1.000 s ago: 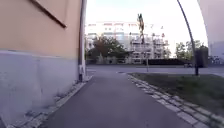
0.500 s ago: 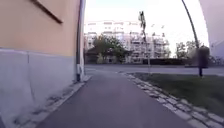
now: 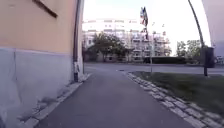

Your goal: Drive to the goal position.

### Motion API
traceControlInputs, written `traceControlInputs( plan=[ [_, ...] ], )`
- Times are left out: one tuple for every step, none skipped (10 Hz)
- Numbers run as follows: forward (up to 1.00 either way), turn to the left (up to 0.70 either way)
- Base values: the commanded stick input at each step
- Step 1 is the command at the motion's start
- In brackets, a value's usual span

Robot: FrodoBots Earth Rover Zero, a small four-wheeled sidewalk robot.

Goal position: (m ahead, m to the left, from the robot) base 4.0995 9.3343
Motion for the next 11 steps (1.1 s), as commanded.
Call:
traceControlInputs(
  plan=[
    [0.50, 0.00],
    [0.50, 0.00],
    [0.50, 0.00],
    [0.50, 0.00],
    [0.50, 0.00],
    [0.50, 0.00],
    [0.50, 0.00],
    [0.50, 0.00],
    [0.50, 0.00],
    [0.50, 0.00],
    [0.50, 0.00]
  ],
)
